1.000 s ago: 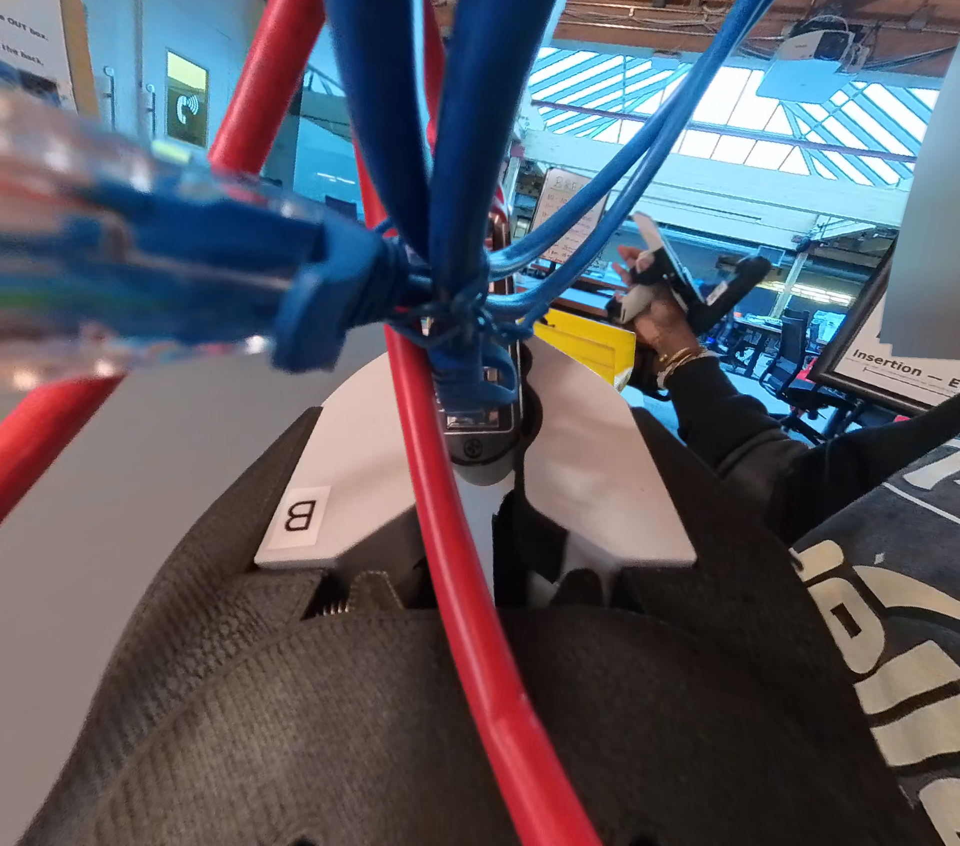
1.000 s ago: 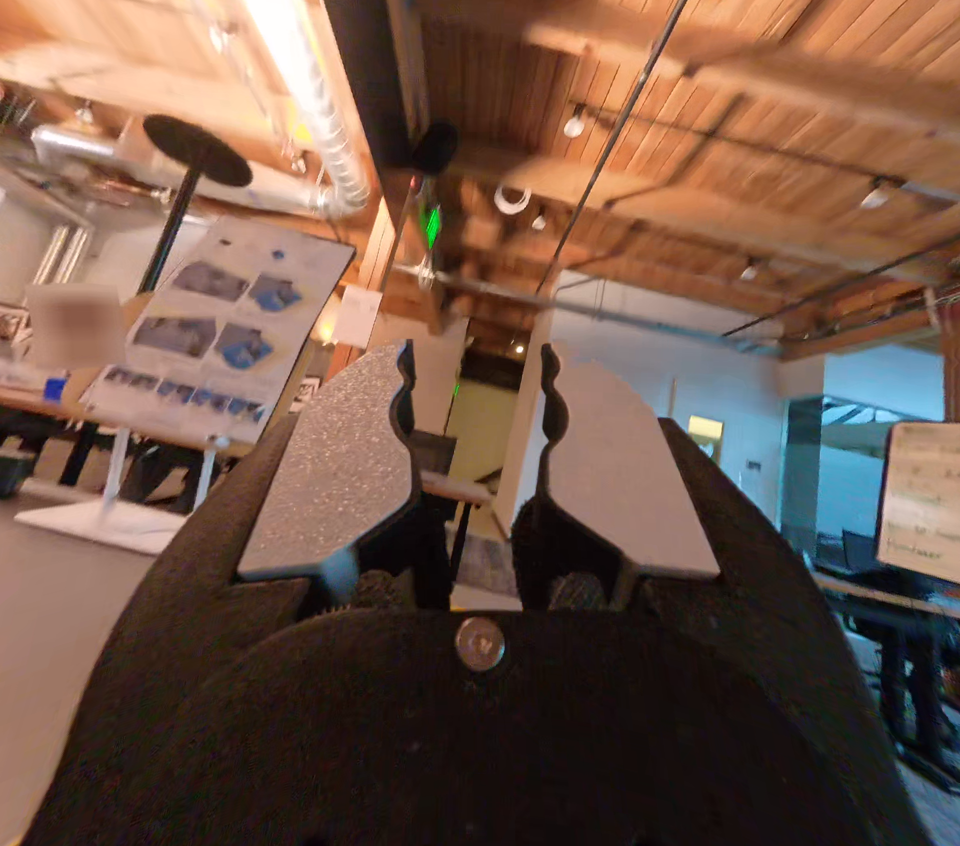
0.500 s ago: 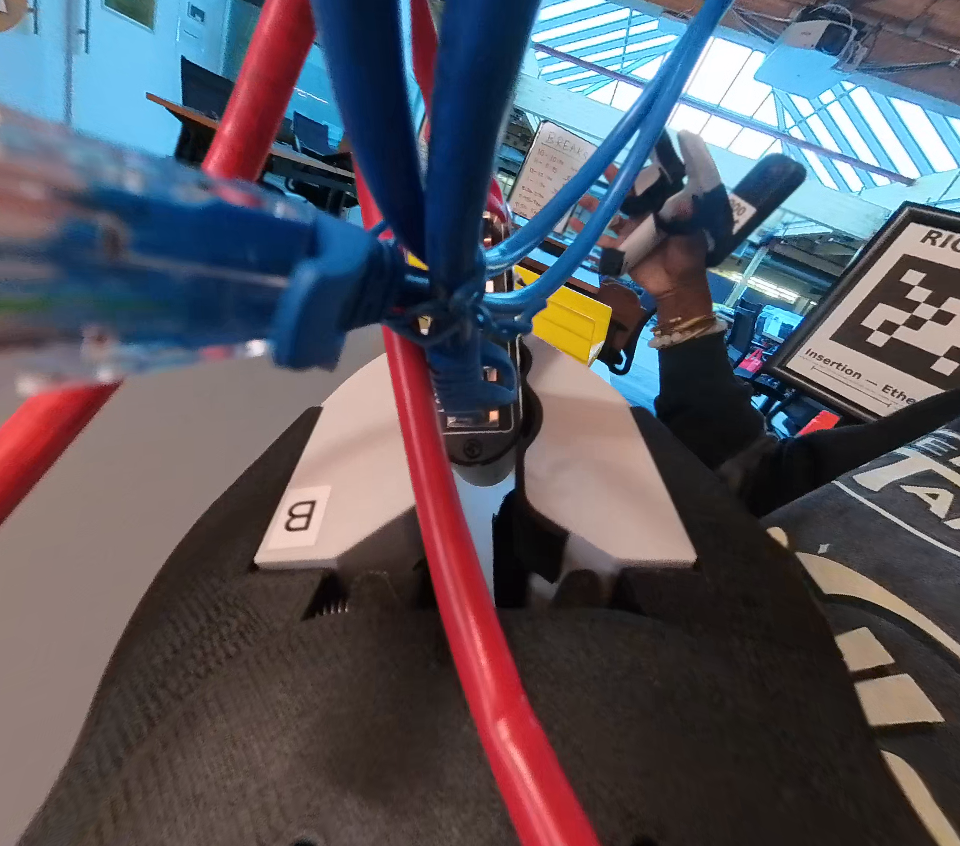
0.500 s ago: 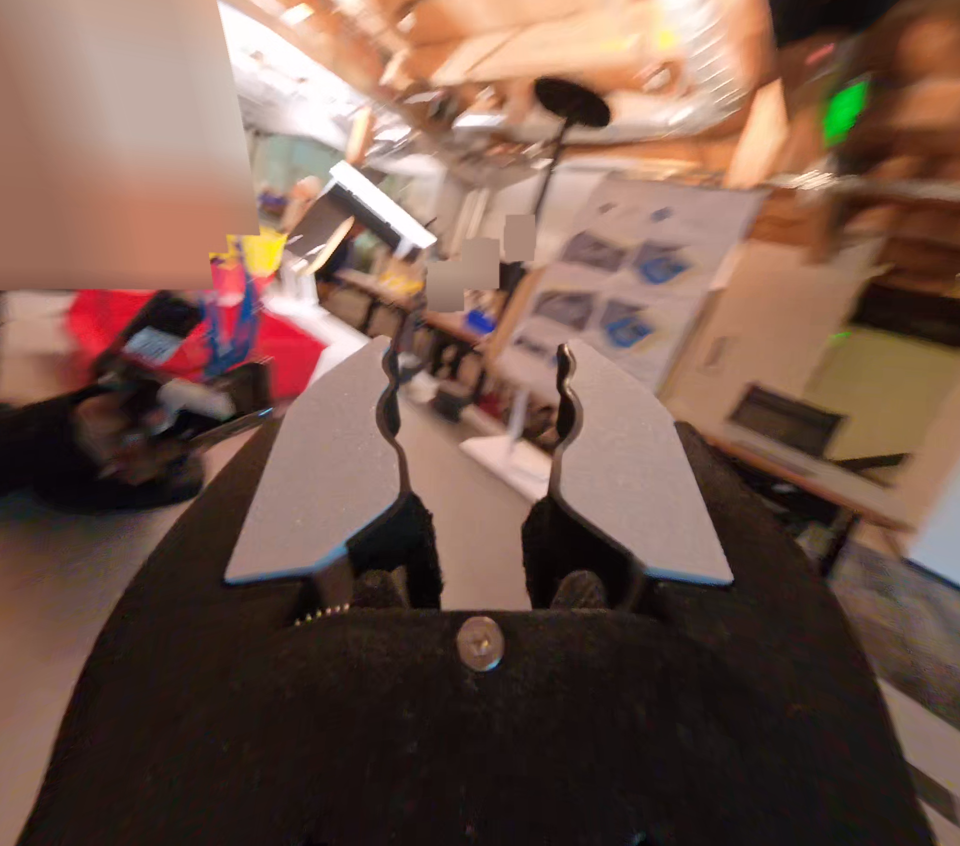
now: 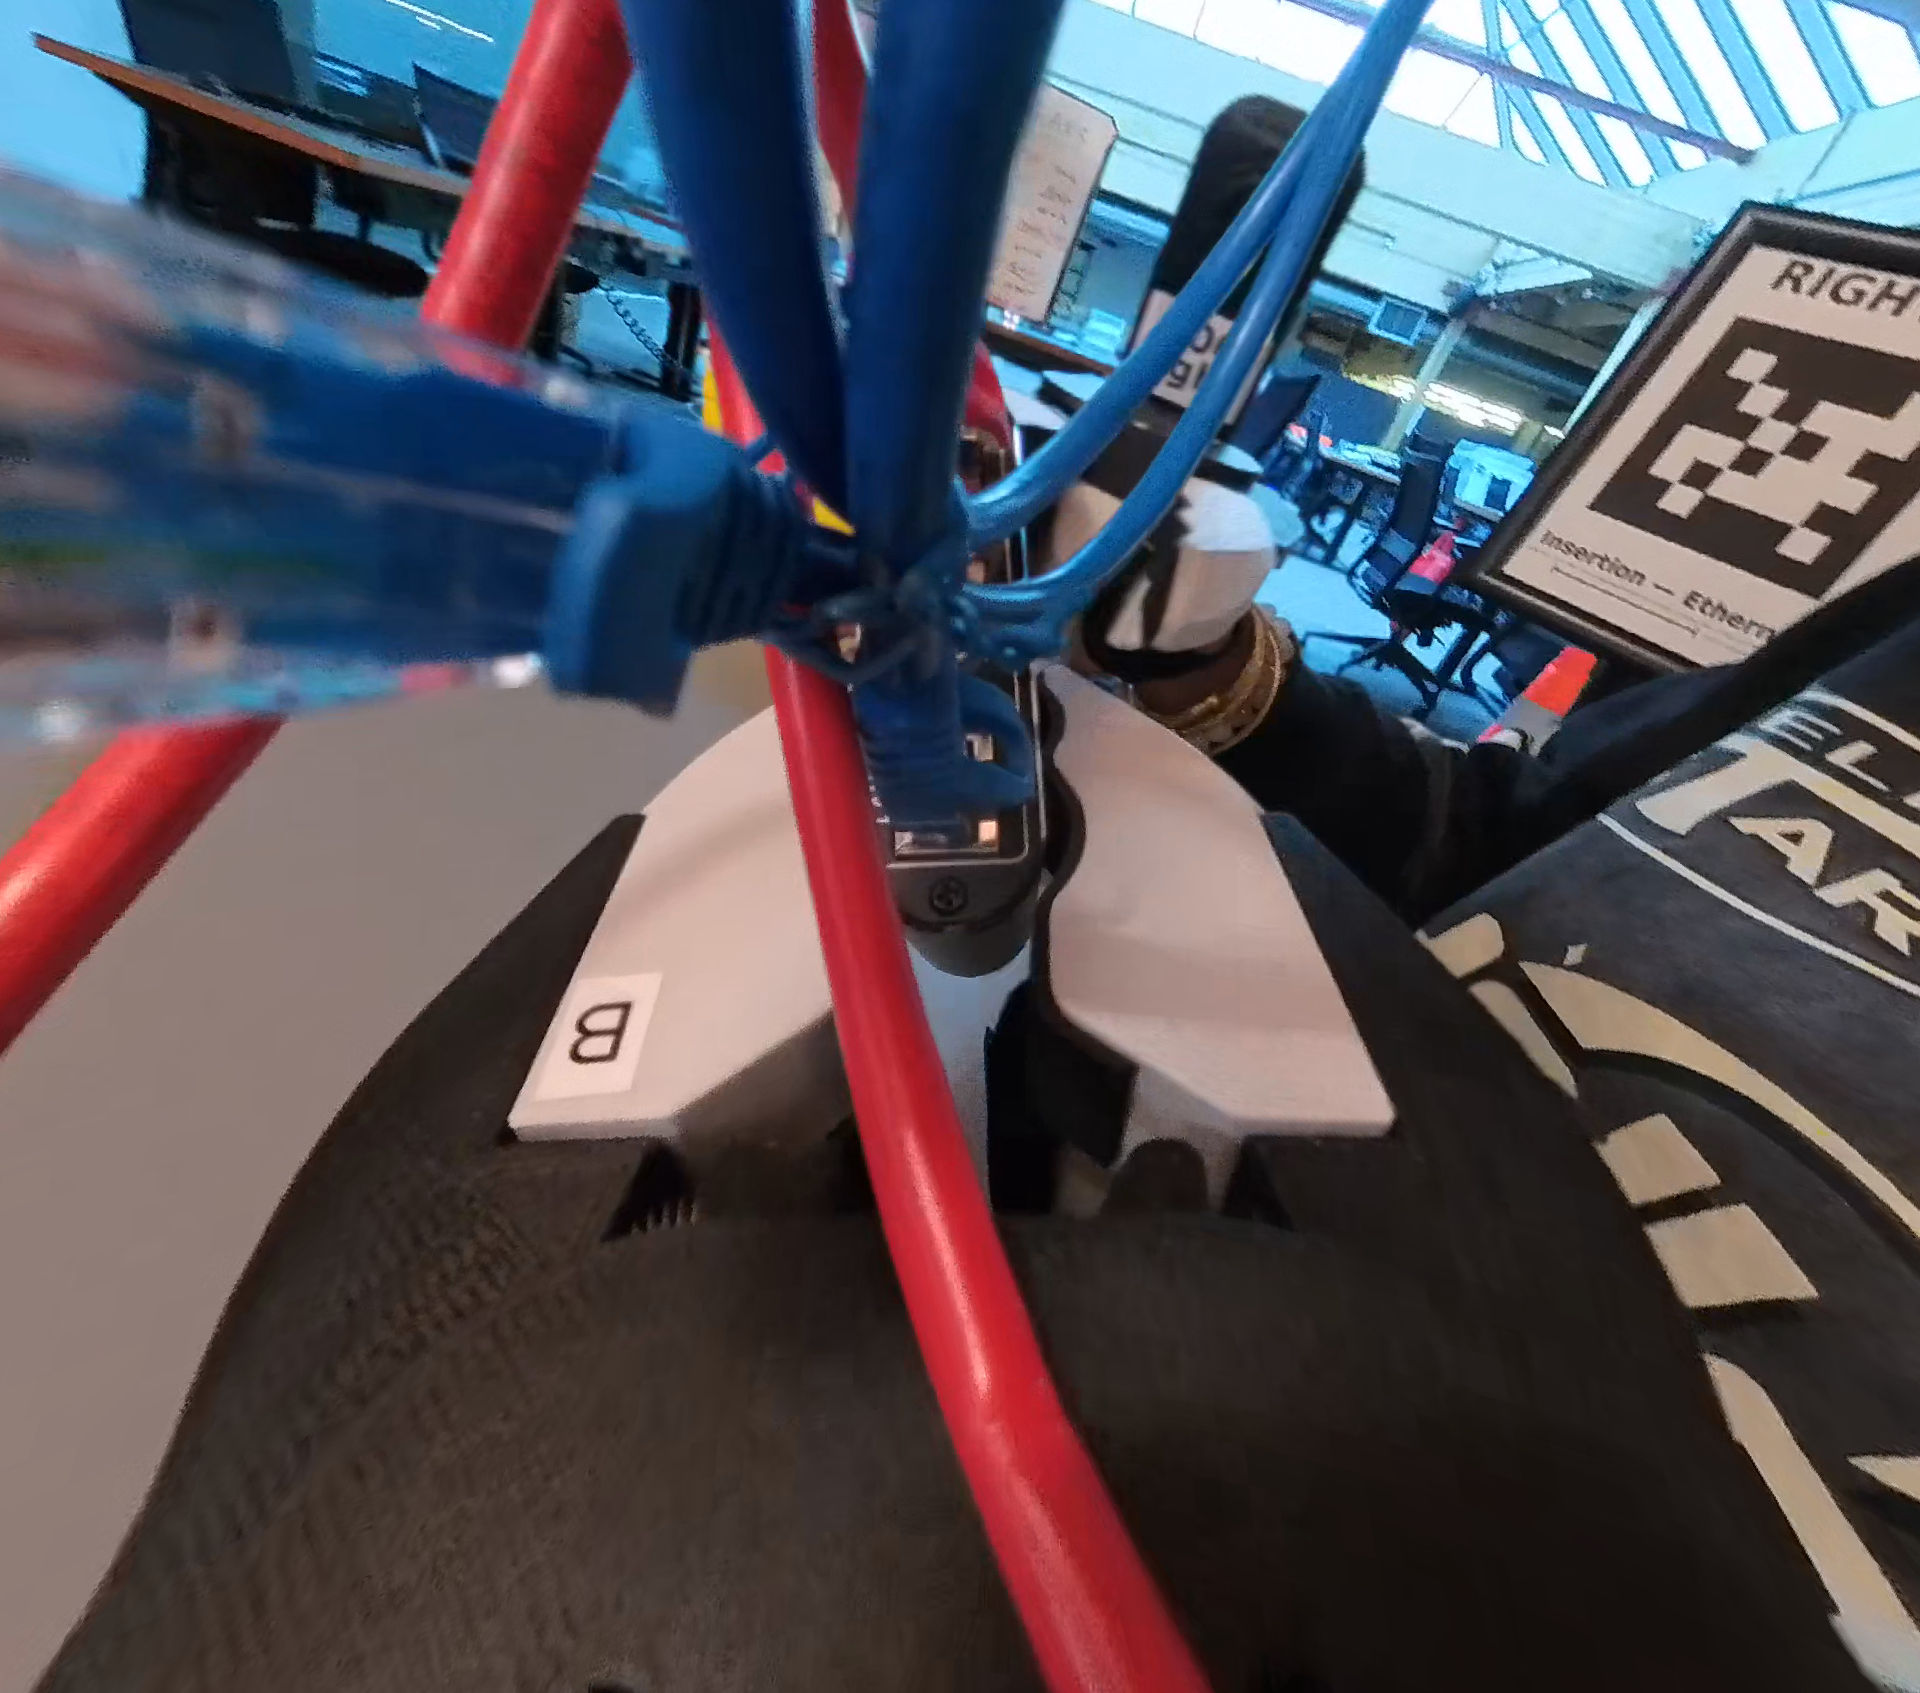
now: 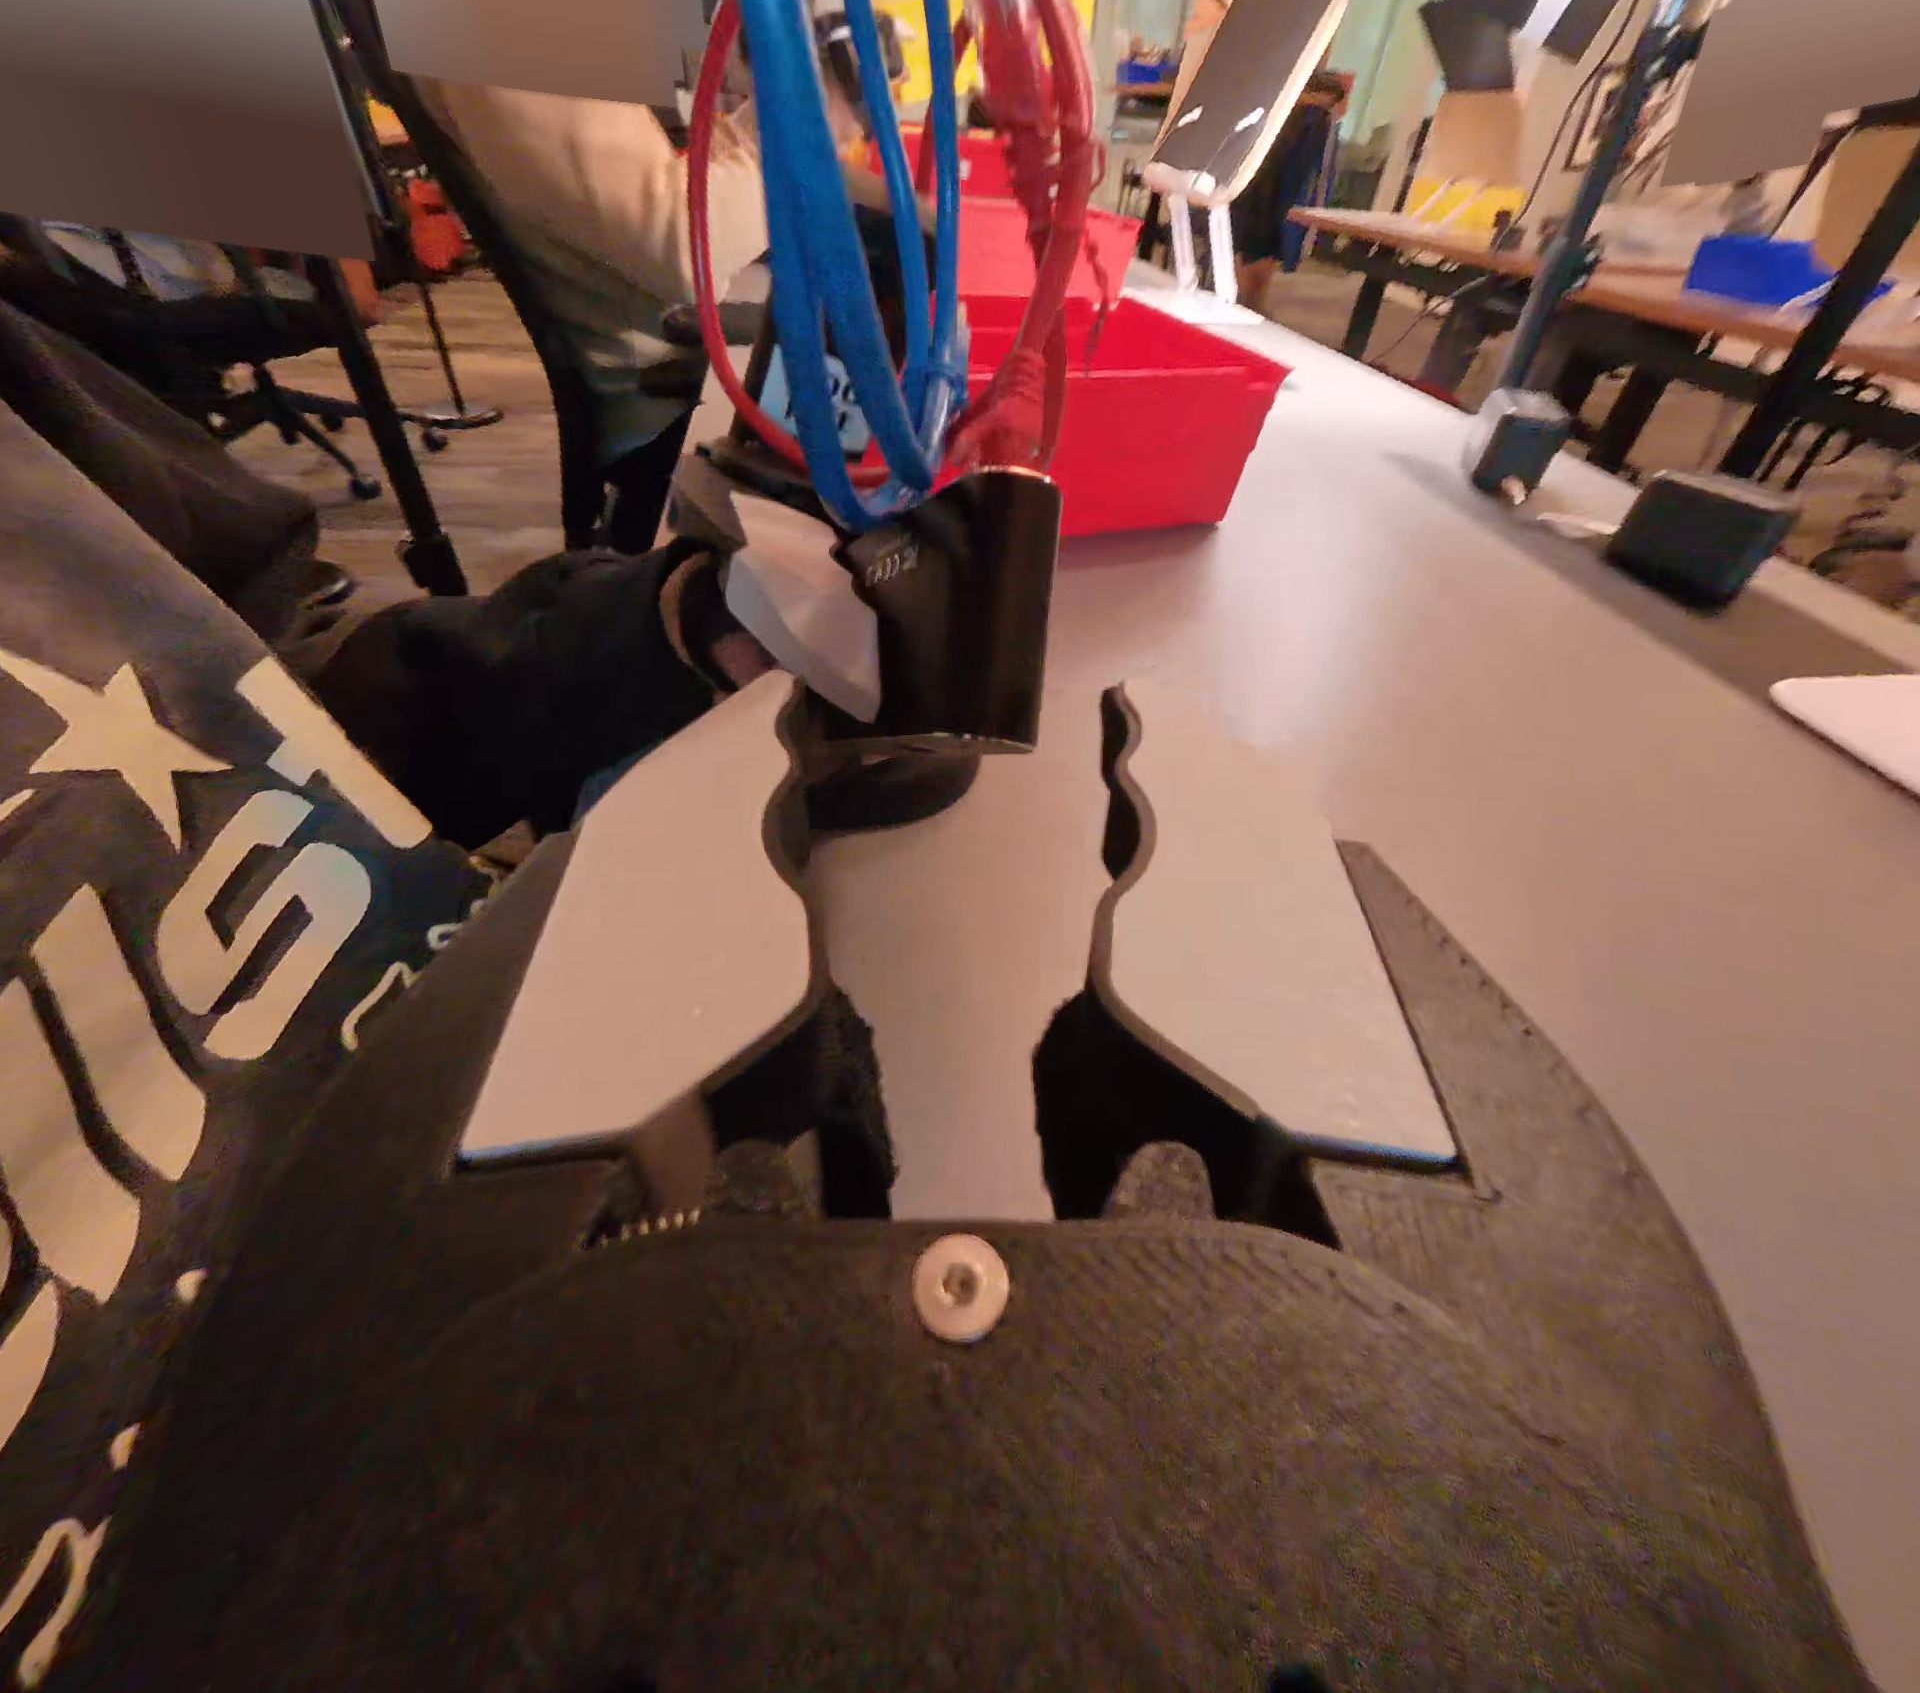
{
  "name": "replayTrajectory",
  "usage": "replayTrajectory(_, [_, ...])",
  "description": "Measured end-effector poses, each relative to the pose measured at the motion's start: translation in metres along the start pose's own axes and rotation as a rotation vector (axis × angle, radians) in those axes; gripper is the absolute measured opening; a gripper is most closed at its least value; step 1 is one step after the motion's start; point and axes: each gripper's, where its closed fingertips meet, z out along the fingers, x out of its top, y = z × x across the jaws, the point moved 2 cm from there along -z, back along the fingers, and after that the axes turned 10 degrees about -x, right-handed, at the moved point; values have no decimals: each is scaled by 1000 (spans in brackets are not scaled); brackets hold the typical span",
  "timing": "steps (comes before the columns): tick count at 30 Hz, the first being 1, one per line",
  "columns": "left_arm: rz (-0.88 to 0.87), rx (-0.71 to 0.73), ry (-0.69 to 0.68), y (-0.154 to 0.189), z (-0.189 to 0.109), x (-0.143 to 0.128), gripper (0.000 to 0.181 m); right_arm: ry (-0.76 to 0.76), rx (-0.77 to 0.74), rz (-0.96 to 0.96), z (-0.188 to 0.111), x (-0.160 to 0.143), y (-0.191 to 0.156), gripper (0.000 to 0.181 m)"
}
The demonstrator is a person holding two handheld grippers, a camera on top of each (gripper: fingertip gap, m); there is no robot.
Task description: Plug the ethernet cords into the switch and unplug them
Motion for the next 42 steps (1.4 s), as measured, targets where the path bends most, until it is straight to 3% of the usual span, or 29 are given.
replayTrajectory(8, [14,-178,-182,25,15,-23,27,4,178,117,0,-4,-18,33])
replayTrajectory(11, [28,-198,-254,29,19,-32,27,-73,239,132,2,-13,-29,26])
replayTrajectory(14, [1,-166,-209,23,17,-27,28,-78,199,168,7,-13,-27,24])
replayTrajectory(20, [-16,-60,48,8,5,3,53,251,89,449,11,8,0,24])
replayTrajectory(25, [-61,-10,161,1,5,11,59,517,21,649,-5,24,20,23])
replayTrajectory(29, [-163,-144,111,19,33,-4,42,605,11,705,-5,29,14,23])
replayTrajectory(33, [-57,-105,242,20,28,14,26,716,13,758,-7,33,12,23])
replayTrajectory(37, [-34,-132,237,22,14,20,25,483,145,582,-2,29,1,24])
replayTrajectory(42, [-51,-189,23,30,9,6,24,152,148,231,-6,9,-12,38])
